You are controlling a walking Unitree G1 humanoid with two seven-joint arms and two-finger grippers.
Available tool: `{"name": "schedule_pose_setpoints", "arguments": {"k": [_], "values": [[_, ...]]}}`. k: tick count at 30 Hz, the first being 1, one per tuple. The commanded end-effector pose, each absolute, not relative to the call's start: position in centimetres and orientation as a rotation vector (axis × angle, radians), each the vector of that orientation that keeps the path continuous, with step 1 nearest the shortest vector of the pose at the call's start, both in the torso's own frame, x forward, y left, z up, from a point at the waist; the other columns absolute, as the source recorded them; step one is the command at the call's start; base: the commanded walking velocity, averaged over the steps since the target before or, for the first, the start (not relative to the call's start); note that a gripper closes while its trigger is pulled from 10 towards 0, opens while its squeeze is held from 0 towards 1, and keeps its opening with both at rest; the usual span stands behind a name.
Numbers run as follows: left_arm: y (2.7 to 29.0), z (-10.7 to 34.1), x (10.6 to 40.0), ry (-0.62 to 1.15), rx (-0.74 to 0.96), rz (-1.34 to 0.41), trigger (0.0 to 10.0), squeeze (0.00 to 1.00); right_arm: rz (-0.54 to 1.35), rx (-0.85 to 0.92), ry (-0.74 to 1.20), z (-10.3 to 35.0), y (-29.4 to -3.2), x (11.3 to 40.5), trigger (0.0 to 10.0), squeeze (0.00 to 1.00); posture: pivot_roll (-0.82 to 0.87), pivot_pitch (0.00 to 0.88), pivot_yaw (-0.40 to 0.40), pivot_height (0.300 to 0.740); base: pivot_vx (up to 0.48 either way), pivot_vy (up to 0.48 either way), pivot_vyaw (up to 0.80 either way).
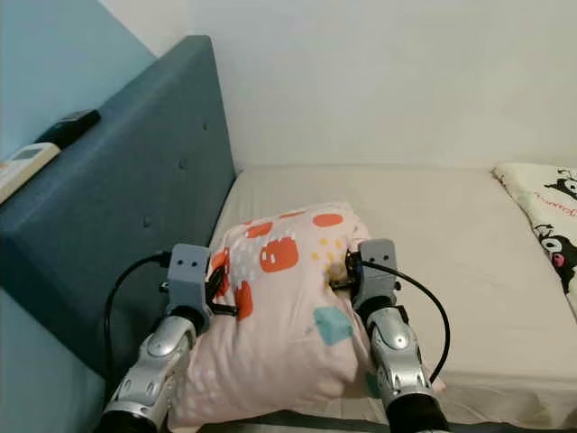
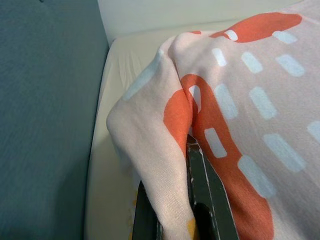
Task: Clean up the room
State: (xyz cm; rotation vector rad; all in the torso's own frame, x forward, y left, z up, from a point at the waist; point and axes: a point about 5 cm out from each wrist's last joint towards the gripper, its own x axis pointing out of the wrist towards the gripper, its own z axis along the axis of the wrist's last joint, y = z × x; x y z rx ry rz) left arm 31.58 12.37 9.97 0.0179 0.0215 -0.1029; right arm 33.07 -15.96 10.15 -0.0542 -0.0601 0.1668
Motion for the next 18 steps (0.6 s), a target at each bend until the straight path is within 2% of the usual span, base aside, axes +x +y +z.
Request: {"name": "schedule_pose_setpoints", "arguments": {"k": [1, 4, 18], "values": [[11.68, 11.02, 31.55, -0.041, -0.003, -0.133, 10.0, 0.0, 0.176, -0.045, -0.116, 11.21, -15.58, 33.19, 10.0, 0.0, -0.02, 0.082, -0.008, 0.74, 0.465, 0.0, 0.0], [11.64, 11.03, 31.55, -0.04, -0.006, -0.135, 10.0, 0.0, 0.177, -0.046, -0.116, 11.23, -15.6, 33.2, 10.0, 0.0, -0.03, 0.083, -0.009, 0.74, 0.463, 0.0, 0.0], [11.98, 10.93, 31.51, -0.042, 0.003, -0.114, 10.0, 0.0, 0.184, -0.049, -0.115, 11.28, -15.59, 33.25, 10.0, 0.0, -0.02, 0.085, -0.012, 0.74, 0.0, 0.0, 0.0]]}}
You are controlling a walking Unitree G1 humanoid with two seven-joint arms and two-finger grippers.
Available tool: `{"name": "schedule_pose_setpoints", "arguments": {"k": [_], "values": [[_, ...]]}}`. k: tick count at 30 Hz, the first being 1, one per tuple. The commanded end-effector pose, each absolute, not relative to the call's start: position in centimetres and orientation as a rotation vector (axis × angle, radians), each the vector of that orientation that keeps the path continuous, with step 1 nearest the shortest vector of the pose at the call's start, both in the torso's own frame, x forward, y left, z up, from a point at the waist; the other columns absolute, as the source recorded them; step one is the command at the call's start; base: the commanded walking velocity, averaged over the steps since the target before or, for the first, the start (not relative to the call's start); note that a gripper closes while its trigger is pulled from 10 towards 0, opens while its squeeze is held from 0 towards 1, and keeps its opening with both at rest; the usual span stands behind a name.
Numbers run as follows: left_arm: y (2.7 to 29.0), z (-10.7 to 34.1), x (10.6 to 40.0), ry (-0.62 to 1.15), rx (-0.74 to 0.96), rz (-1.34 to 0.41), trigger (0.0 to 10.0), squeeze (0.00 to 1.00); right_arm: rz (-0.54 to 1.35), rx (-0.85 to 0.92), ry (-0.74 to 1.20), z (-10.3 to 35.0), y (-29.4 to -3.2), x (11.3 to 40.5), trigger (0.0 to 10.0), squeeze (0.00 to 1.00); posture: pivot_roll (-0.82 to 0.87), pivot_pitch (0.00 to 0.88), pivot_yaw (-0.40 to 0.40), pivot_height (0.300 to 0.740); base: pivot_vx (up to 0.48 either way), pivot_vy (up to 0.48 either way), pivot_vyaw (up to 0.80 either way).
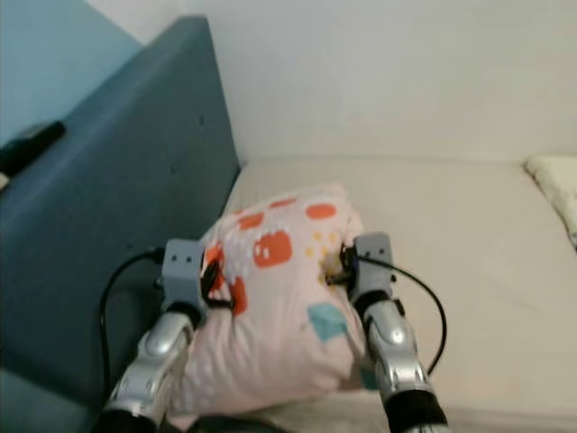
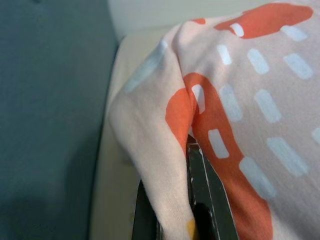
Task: Clean up the room
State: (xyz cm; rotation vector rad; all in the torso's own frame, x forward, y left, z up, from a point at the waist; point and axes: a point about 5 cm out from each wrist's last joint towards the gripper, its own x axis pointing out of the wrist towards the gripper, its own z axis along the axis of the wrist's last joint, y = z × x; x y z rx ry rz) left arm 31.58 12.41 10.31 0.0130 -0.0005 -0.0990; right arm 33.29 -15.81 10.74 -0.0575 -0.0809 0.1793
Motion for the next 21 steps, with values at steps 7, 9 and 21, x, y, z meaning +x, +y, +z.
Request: {"name": "schedule_pose_setpoints", "arguments": {"k": [7, 9, 21], "values": [[12.52, 10.9, 31.72, -0.037, 0.016, -0.089, 10.0, 0.0, 0.184, -0.049, -0.117, 11.34, -15.56, 33.31, 10.0, 0.0, -0.02, 0.085, -0.013, 0.74, 0.0, 0.0, 0.0], [12.57, 10.91, 31.73, -0.038, 0.016, -0.088, 10.0, 0.0, 0.184, -0.048, -0.117, 11.35, -15.55, 33.32, 10.0, 0.0, -0.02, 0.085, -0.013, 0.74, 0.0, 0.0, 0.0], [12.33, 10.92, 31.57, -0.038, 0.011, -0.101, 10.0, 0.0, 0.186, -0.044, -0.117, 11.37, -15.47, 33.31, 10.0, 0.0, -0.02, 0.084, -0.012, 0.74, 0.0, 0.0, 0.0]]}}
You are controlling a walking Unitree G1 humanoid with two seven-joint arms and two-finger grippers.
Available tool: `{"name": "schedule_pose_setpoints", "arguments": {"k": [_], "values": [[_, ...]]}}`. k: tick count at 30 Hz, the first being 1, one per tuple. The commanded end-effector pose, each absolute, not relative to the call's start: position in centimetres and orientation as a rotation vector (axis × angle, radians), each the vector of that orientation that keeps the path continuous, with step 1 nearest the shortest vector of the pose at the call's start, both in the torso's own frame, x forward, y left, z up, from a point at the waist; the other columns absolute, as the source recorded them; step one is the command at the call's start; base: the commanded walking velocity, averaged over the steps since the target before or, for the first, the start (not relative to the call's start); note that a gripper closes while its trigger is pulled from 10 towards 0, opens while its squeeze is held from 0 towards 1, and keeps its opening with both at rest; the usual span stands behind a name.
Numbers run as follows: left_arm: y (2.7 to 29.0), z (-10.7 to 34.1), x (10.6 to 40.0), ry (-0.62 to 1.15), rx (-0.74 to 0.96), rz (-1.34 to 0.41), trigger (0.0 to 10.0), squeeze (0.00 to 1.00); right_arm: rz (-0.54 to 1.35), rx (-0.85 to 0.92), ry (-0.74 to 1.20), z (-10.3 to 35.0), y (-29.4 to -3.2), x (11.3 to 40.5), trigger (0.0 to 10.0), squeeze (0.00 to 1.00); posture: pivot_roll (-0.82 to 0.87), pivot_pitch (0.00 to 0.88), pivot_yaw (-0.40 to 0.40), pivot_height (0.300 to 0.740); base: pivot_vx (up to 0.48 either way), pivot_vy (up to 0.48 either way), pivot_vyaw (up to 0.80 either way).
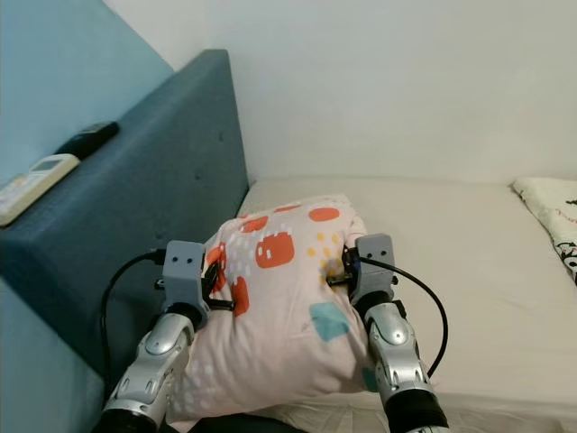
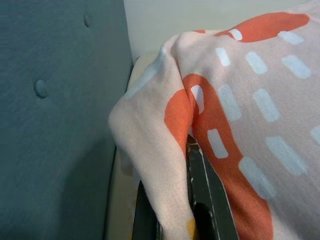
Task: Clean up the room
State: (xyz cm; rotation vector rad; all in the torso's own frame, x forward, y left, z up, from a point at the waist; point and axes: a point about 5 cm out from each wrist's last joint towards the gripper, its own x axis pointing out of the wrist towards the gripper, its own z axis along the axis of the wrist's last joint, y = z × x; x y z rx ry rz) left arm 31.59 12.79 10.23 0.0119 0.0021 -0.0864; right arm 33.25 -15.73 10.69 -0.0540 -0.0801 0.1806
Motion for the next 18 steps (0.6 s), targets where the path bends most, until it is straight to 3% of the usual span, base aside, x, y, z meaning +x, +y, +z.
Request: {"name": "schedule_pose_setpoints", "arguments": {"k": [1, 18], "values": [[12.29, 10.97, 31.54, -0.042, 0.011, -0.1, 10.0, 0.0, 0.184, -0.043, -0.117, 11.36, -15.47, 33.3, 10.0, 0.0, -0.02, 0.085, -0.013, 0.74, 0.0, 0.0, 0.0], [12.52, 10.61, 31.31, -0.033, 0.022, -0.11, 10.0, 0.0, 0.188, -0.033, -0.109, 10.96, -15.13, 33.0, 10.0, 0.0, -0.02, 0.074, -0.009, 0.74, 0.0, 0.0, 0.0]]}}
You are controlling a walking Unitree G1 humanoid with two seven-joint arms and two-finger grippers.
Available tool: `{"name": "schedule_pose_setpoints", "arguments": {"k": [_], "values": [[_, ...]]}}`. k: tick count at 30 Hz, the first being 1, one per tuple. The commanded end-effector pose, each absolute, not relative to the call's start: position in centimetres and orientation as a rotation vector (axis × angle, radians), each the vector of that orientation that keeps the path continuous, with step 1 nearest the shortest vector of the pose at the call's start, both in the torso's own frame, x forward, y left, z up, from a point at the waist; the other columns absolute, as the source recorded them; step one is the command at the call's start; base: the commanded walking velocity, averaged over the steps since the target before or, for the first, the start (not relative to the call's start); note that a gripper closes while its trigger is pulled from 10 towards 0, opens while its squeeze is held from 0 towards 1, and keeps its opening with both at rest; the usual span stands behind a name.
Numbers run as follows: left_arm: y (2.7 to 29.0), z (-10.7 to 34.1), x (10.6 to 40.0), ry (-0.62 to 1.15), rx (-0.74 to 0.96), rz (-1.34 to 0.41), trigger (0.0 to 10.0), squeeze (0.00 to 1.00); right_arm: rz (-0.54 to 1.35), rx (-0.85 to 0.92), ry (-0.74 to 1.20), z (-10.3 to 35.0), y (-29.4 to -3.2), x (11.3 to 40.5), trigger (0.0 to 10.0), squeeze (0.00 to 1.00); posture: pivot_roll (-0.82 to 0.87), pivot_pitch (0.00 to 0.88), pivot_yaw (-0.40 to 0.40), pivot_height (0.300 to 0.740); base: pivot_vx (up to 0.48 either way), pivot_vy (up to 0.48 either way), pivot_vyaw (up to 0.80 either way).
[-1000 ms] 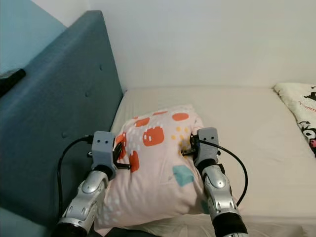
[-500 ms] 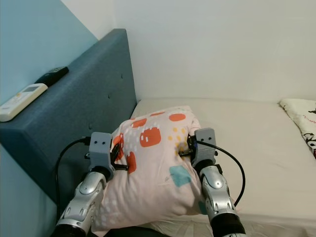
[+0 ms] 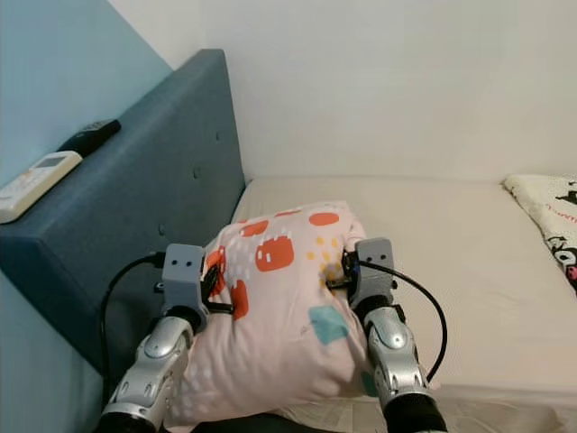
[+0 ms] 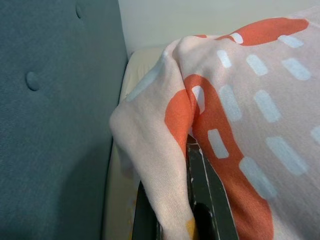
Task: Clean up the room
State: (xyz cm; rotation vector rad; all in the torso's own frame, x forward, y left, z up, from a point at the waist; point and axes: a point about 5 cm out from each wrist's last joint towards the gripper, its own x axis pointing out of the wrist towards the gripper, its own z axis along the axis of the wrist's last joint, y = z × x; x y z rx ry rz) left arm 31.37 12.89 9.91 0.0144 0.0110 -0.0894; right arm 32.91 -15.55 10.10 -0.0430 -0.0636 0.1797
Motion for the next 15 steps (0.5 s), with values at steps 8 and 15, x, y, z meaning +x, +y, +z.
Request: {"name": "schedule_pose_setpoints", "arguments": {"k": [8, 15], "values": [[12.39, 10.5, 31.16, -0.028, 0.011, -0.126, 10.0, 0.0, 0.189, -0.026, -0.108, 10.84, -15.05, 32.93, 10.0, 0.0, -0.02, 0.069, -0.005, 0.74, -0.031, 0.0, 0.0], [12.37, 10.47, 31.09, -0.026, 0.009, -0.132, 10.0, 0.0, 0.191, -0.022, -0.106, 10.8, -14.96, 32.93, 10.0, 0.0, -0.02, 0.072, -0.005, 0.74, -0.269, 0.0, 0.0]]}}
